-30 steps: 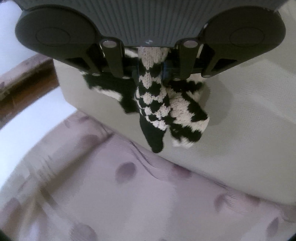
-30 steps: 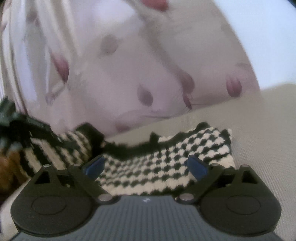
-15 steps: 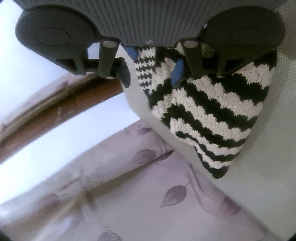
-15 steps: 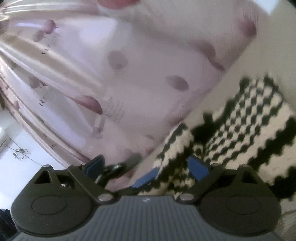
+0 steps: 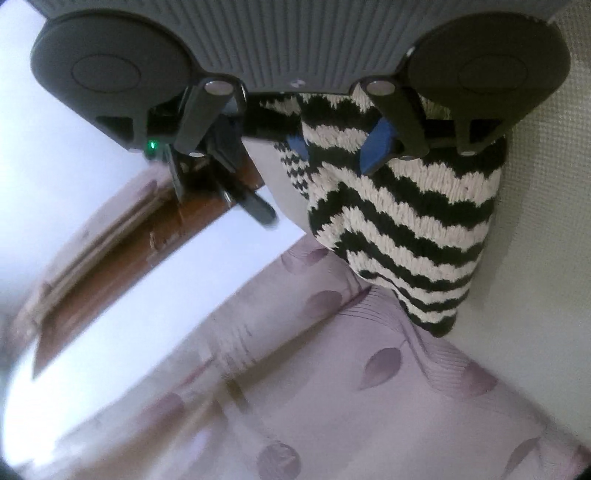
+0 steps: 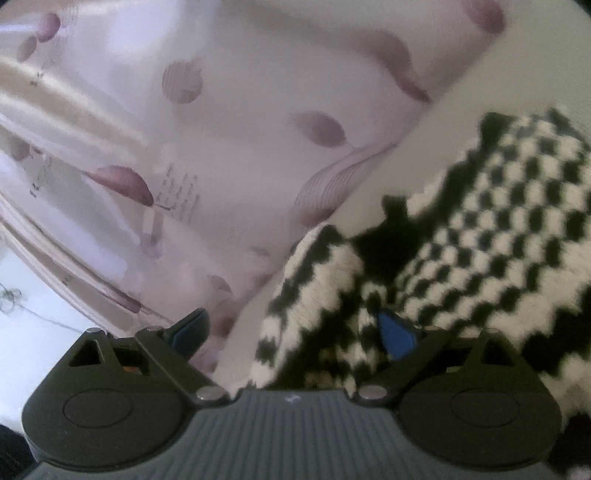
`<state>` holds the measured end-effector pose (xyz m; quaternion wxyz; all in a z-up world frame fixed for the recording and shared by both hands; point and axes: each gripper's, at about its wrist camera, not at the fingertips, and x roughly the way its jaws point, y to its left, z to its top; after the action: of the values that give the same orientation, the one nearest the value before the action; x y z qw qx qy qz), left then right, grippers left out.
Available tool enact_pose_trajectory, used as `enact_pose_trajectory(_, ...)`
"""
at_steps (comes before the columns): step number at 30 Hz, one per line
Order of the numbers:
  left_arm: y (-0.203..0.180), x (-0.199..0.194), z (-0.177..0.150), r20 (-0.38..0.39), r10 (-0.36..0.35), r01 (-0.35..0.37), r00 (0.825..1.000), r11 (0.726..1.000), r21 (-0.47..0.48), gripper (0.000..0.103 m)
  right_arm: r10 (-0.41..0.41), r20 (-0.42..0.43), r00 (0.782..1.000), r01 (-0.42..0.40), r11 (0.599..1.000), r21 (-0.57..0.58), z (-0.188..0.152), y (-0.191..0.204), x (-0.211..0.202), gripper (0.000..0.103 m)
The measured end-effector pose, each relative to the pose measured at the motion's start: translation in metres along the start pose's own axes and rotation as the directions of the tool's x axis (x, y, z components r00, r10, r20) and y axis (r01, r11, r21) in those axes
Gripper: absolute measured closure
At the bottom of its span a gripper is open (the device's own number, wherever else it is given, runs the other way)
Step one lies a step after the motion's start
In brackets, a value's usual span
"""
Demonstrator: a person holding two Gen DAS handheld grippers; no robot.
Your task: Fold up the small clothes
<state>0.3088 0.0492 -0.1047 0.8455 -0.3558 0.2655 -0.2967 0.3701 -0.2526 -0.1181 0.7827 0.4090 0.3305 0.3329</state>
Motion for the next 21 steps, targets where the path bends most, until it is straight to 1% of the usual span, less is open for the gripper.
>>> enact_pose_trajectory(2,0.0,0.003,-0.005,-0.007,-0.026,0.026,1.0,1.0,0.012,0.035,-0.006,-0.016,1.0,0.005,1.0,-0.025,0.001,0.005,0.008,0.006)
enact_pose_trajectory(3,0.001,0.006,-0.007,-0.015,-0.038,0.038,0.999,0.999,0.011,0.035,-0.02,-0.023,1.0,0.019,0.999,-0.045,0.001,0.008,0.013,0.009)
enact_pose_trajectory(4,0.001,0.008,-0.009,-0.017,-0.042,0.042,0.999,0.999,0.014,0.035,-0.041,-0.029,0.999,0.039,0.997,-0.073,0.0,0.011,0.017,0.027)
enact_pose_trajectory(5,0.0,0.01,-0.012,-0.017,-0.045,0.046,0.999,0.999,0.023,0.035,-0.076,-0.044,0.996,0.071,0.992,-0.104,-0.002,0.014,0.022,0.041)
enact_pose_trajectory(6,0.0,0.011,-0.014,-0.018,-0.047,0.048,0.999,0.998,0.038,0.035,-0.139,-0.07,0.988,0.129,0.983,-0.132,-0.004,0.015,0.03,0.06)
enact_pose_trajectory(7,-0.001,0.012,-0.016,-0.018,-0.045,0.046,0.999,0.997,0.055,0.035,-0.176,-0.082,0.981,0.163,0.976,-0.143,-0.007,0.014,0.034,0.06)
enact_pose_trajectory(9,-0.002,0.013,-0.019,-0.016,-0.04,0.041,0.999,0.996,0.081,0.035,-0.181,-0.075,0.981,0.167,0.972,-0.163,-0.01,0.013,0.036,0.061)
enact_pose_trajectory(10,-0.002,0.012,-0.019,-0.013,-0.04,0.041,0.999,0.996,0.082,0.035,-0.185,-0.063,0.981,0.172,0.97,-0.174,-0.011,0.015,0.034,0.068)
enact_pose_trajectory(12,-0.002,0.008,-0.017,-0.008,-0.042,0.042,0.999,0.997,0.069,0.035,-0.18,-0.039,0.983,0.168,0.965,-0.202,-0.013,0.019,0.031,0.081)
enact_pose_trajectory(13,-0.003,0.004,-0.014,0.001,-0.042,0.042,0.999,0.997,0.06,0.035,-0.179,-0.033,0.983,0.168,0.963,-0.212,-0.014,0.022,0.03,0.083)
enact_pose_trajectory(15,-0.006,-0.006,-0.005,0.047,-0.036,0.034,0.998,0.998,0.045,0.033,-0.167,-0.016,0.986,0.159,0.96,-0.231,-0.012,0.029,0.025,0.084)
enact_pose_trajectory(16,-0.006,-0.015,-0.001,0.082,-0.031,0.027,0.996,0.999,0.041,0.028,-0.154,-0.006,0.988,0.148,0.96,-0.239,-0.01,0.032,0.023,0.085)
enact_pose_trajectory(17,-0.006,-0.024,0.001,0.123,-0.019,0.014,0.992,0.999,0.037,0.023,-0.14,0.006,0.99,0.137,0.96,-0.246,-0.006,0.035,0.018,0.085)
enact_pose_trajectory(18,-0.006,-0.034,0.003,0.162,0.005,-0.012,0.987,0.999,0.039,0.021,-0.135,0.015,0.991,0.134,0.959,-0.251,-0.002,0.038,0.013,0.085)
enact_pose_trajectory(19,-0.006,-0.04,0.006,0.188,0.036,-0.046,0.982,0.998,0.049,0.015,-0.133,0.024,0.991,0.135,0.955,-0.264,0.003,0.04,0.006,0.085)
enact_pose_trajectory(20,-0.006,-0.043,0.007,0.201,0.075,-0.089,0.977,0.994,0.063,0.01,-0.137,0.032,0.99,0.14,0.951,-0.274,0.008,0.041,0.003,0.085)
enact_pose_trajectory(21,-0.004,-0.043,0.007,0.198,0.103,-0.119,0.975,0.99,0.069,0.01,-0.143,0.043,0.989,0.149,0.947,-0.286,0.013,0.041,-0.005,0.085)
